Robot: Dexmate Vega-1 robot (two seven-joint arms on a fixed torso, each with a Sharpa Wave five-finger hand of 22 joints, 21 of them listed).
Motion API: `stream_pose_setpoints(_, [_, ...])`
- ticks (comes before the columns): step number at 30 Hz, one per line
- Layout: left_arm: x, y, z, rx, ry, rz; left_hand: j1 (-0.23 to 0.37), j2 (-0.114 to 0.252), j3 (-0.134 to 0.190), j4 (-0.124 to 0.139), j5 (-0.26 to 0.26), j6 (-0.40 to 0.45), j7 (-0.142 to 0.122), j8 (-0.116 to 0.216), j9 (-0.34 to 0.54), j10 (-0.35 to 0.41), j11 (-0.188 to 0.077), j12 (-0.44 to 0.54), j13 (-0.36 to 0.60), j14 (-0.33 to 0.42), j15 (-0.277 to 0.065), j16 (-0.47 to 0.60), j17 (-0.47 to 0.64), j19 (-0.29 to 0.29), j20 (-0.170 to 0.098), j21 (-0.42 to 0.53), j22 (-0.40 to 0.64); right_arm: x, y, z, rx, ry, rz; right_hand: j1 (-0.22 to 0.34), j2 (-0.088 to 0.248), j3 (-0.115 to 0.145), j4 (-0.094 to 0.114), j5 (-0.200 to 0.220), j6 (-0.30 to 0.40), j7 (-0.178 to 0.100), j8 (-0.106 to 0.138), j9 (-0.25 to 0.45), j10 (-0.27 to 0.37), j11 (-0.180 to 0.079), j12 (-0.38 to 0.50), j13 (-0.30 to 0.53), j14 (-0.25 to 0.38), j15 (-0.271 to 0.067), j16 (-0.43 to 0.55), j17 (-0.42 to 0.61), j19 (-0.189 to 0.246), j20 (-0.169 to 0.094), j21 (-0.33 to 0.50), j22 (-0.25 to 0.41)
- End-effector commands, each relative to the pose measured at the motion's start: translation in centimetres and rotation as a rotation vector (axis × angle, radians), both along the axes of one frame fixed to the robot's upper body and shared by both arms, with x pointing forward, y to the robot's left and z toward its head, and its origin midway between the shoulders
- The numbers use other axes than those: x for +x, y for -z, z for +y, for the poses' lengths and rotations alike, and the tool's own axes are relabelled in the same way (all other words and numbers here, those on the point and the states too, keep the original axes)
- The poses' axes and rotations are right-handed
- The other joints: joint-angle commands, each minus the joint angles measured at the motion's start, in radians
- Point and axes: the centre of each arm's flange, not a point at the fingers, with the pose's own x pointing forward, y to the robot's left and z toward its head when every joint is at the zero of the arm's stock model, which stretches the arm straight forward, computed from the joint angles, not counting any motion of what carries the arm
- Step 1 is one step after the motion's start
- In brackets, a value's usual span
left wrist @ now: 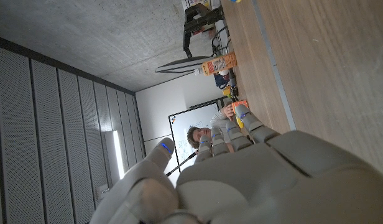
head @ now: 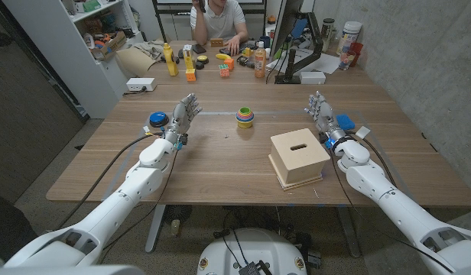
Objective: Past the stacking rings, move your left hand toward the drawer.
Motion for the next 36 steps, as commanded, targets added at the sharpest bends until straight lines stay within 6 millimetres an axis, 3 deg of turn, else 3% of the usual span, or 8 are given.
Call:
stream_pose_setpoints(1, [0.0,0.1,-0.1,-0.002,-0.001,0.002,0.001,0.077,0.006,0.0,0.002,0.001,-0.007,0.005,0.002,0.0,-0.006,0.006,0.002,-0.004,-0.064,0.005,0.004,0.008,-0.078,0.005,0.003,0.1,0.3,0.0,-0.001,-0.003,0.009,0.005,0.091,0.007,-0.001,0.006,-0.006,0.001,0.008,0.003,-0.005,0.003,0.005,0.002,-0.008,-0.06,0.005,0.005,-0.008,-0.124,0.01,0.003])
stream_pose_setpoints(14, [0.0,-0.2,-0.5,0.027,-0.025,-0.017,0.001,0.077,0.006,0.0,0.002,0.003,-0.009,0.006,0.002,0.004,-0.009,0.008,0.002,-0.002,-0.064,0.005,0.003,0.011,-0.075,0.002,0.003,0.2,0.1,0.1,-0.003,-0.005,0.007,0.005,0.091,0.005,-0.001,0.007,-0.006,-0.001,0.008,0.003,-0.006,0.003,0.005,0.002,-0.008,-0.06,0.004,0.005,-0.007,-0.124,0.004,0.003])
stream_pose_setpoints(16, [-0.3,-0.6,-0.9,0.057,-0.057,-0.043,0.007,0.072,0.008,-0.008,0.003,0.017,-0.019,0.011,0.002,0.015,-0.014,0.01,0.002,0.013,-0.067,0.008,0.0,0.021,-0.048,0.001,0.003,0.2,0.1,0.1,-0.002,-0.004,0.007,0.005,0.091,0.005,-0.001,0.007,-0.006,-0.001,0.008,0.003,-0.006,0.001,0.005,0.002,-0.007,-0.059,0.004,0.005,-0.006,-0.124,0.003,0.003])
stream_pose_setpoints(17, [-0.5,-0.9,-1.2,0.07,-0.066,-0.059,0.014,0.067,0.01,-0.017,0.004,0.026,-0.036,0.013,0.001,0.027,-0.021,0.014,0.002,0.019,-0.069,0.008,-0.002,0.024,-0.034,-0.001,0.002,0.2,0.1,0.1,0.001,-0.006,0.008,0.005,0.09,0.005,-0.001,0.007,-0.006,-0.001,0.008,0.003,-0.006,0.001,0.005,0.002,-0.008,-0.06,0.004,0.005,-0.006,-0.124,0.003,0.003])
stream_pose_setpoints(22, [-1.5,-2.8,-2.9,0.16,-0.122,-0.149,0.036,0.042,0.012,-0.047,0.005,0.065,-0.077,0.023,0.002,0.063,-0.039,0.02,0.001,0.04,-0.075,0.007,-0.007,0.037,-0.012,-0.008,0.001,0.3,0.2,0.3,-0.001,-0.011,0.01,0.004,0.09,0.004,-0.001,0.007,-0.007,-0.001,0.008,0.003,-0.007,0.003,0.005,0.002,-0.007,-0.062,0.004,0.005,-0.005,-0.124,0.0,0.003])
stream_pose_setpoints(24, [-2.0,-3.8,-3.8,0.203,-0.147,-0.186,0.044,0.02,0.006,-0.064,0.006,0.076,-0.084,0.023,0.002,0.075,-0.047,0.02,0.001,0.046,-0.042,0.005,-0.006,0.037,0.0,-0.015,0.001,0.4,0.3,0.3,0.0,-0.015,0.009,0.004,0.09,0.004,-0.001,0.007,-0.007,-0.001,0.008,0.003,-0.006,0.001,0.005,0.002,-0.007,-0.062,0.004,0.005,-0.005,-0.124,-0.001,0.003])
stream_pose_setpoints(33, [-4.3,-7.7,-8.5,0.42,-0.235,-0.361,0.053,0.007,0.003,-0.079,0.007,0.089,-0.102,0.024,0.002,0.087,-0.056,0.02,0.001,0.056,-0.05,0.005,-0.006,0.043,0.012,-0.02,0.001,0.6,0.4,0.8,0.0,-0.031,0.007,0.005,0.09,0.003,-0.001,0.008,-0.006,0.001,0.008,0.003,-0.005,0.002,0.005,0.002,-0.006,-0.061,0.004,0.005,-0.003,-0.124,-0.004,0.003])
stream_pose_setpoints(36, [-5.0,-8.7,-10.3,0.494,-0.254,-0.411,0.06,-0.009,-0.002,-0.094,0.008,0.104,-0.112,0.027,0.002,0.095,-0.058,0.019,0.001,0.06,-0.041,0.004,-0.005,0.039,0.036,-0.028,0.001,0.7,0.5,0.9,-0.003,-0.035,0.006,0.005,0.091,0.002,-0.001,0.008,-0.006,0.0,0.008,0.003,-0.005,0.002,0.005,0.002,-0.006,-0.062,0.004,0.005,-0.002,-0.124,-0.006,0.003])
